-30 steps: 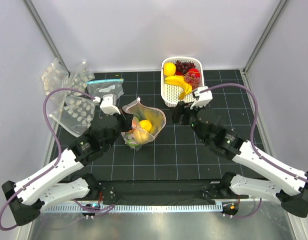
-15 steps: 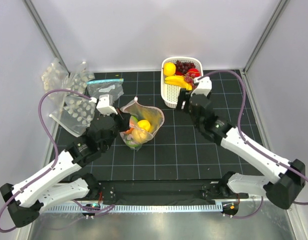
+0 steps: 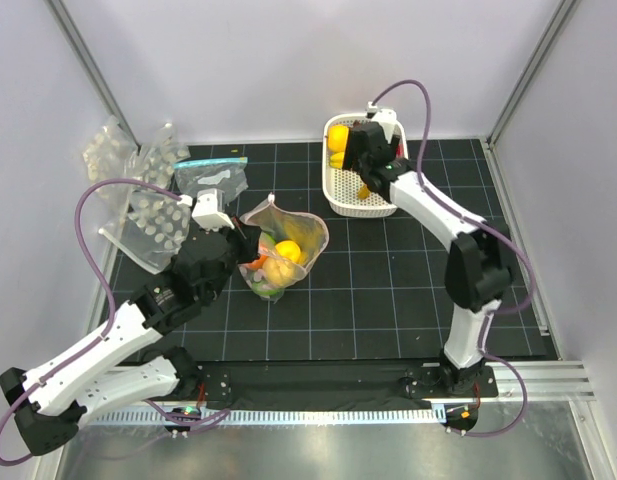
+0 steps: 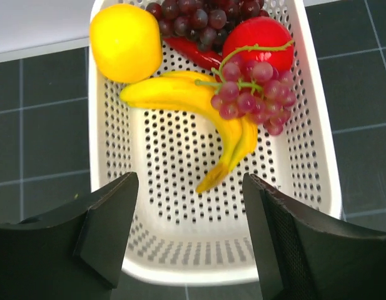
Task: Place the food in the zip-top bag and seal the zipper
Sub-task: Adjust the bin at the center of the board.
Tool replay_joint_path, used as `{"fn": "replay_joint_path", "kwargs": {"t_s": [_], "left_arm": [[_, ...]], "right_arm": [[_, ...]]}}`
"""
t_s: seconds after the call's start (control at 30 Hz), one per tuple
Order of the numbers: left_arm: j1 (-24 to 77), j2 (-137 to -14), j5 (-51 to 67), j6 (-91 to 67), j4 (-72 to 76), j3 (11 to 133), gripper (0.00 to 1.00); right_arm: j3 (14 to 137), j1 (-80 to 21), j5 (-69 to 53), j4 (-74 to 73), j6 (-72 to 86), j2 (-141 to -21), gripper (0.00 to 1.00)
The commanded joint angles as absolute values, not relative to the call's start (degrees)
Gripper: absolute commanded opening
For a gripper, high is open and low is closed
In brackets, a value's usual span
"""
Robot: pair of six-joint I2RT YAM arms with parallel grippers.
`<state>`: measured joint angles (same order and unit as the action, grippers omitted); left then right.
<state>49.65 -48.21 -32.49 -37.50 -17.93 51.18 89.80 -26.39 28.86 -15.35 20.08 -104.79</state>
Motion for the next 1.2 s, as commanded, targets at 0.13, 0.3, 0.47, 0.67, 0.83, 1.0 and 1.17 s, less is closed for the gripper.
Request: {"fn": "replay_joint_path", "kwargs": {"t_s": [0.13,0.3,0.47,0.67,0.83,1.0,1.17], "left_arm": [[49.7,-47.5,-33.5,-38.1,-15.6,51.2,0.0],[49.7,-47.2,-33.5,-38.1,-15.5,51.0,0.0],[49.7,-47.5,-34.0,-37.9,-15.6,51.2,0.0],[49.7,-47.6,-34.6,-37.7,-15.6,51.1,0.0],[49.7,-48.0,-34.1,-37.9,-15.6,51.2,0.0],[49.7,-48.3,-34.2,-37.7,-15.6,51.2,0.0],[49.7,-47.8,-34.5,-37.7,-15.6,51.1,0.0]], "right_arm": [[103.9,-23.5,30.1,-21.4,17.1,-118.0,0.73],[103.5,-22.9,28.7,-23.0,17.6,-122.1,0.72],[101.3,-22.9,28.3,-28.1,17.1,-121.6,0.73],[95.4,-22.9,26.7,-32.9,16.3,-119.3,0.73],[93.3,-22.9,27.9,-37.3,17.0,-118.2,0.73],[85.2,-22.9,28.1,-31.6,17.0,-108.4,0.73],[80.1,-22.9,31.8,-23.5,17.0,-101.7,0.75]]}}
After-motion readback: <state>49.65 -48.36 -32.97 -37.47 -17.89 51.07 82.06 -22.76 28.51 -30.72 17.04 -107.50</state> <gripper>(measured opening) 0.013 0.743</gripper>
